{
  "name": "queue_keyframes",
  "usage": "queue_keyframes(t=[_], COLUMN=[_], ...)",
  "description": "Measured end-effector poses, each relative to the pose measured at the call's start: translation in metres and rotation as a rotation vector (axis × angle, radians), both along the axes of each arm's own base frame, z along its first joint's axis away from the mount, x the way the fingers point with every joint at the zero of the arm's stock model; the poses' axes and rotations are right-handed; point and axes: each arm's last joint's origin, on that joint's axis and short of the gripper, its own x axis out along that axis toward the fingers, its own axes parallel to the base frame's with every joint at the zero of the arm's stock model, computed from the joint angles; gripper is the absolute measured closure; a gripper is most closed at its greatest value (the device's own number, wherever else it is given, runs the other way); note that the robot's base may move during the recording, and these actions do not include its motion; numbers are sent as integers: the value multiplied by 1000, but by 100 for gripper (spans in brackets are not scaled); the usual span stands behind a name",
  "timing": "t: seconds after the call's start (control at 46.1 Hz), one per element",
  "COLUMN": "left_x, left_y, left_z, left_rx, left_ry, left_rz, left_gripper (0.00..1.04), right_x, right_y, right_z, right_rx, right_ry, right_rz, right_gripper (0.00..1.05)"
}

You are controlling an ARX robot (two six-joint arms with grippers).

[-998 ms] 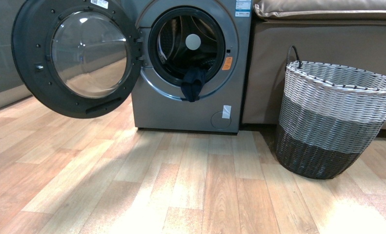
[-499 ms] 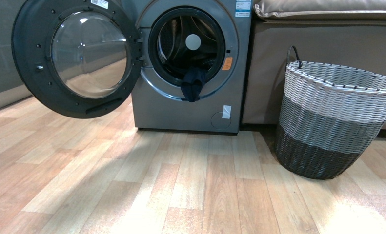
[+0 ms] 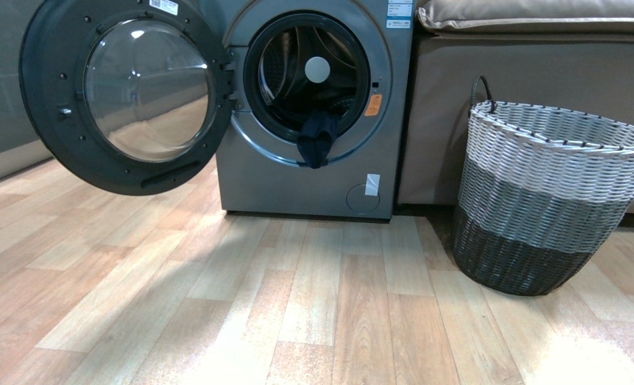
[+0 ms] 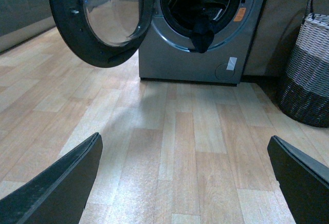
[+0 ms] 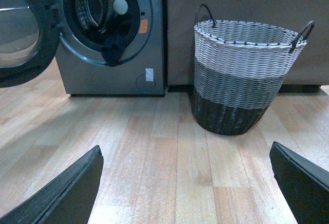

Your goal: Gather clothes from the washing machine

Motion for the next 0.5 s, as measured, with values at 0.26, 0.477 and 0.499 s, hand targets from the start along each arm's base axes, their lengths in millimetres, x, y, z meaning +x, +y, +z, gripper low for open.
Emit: queue_keyframes(t=[0.26, 0.477, 0.499], left_x=[0, 0, 0], left_y=[0, 0, 0], left_z=[0, 0, 0], left_rx=[0, 0, 0], left_ry=[0, -1, 0], left_rz=[0, 0, 0], left_gripper=[7, 7, 7], right_x=[0, 0, 0], right_y=[0, 0, 0], right_z=[0, 0, 0], right_rx=[0, 0, 0], right_ry=[0, 0, 0], right_rz=[0, 0, 0], right_gripper=[8, 8, 8])
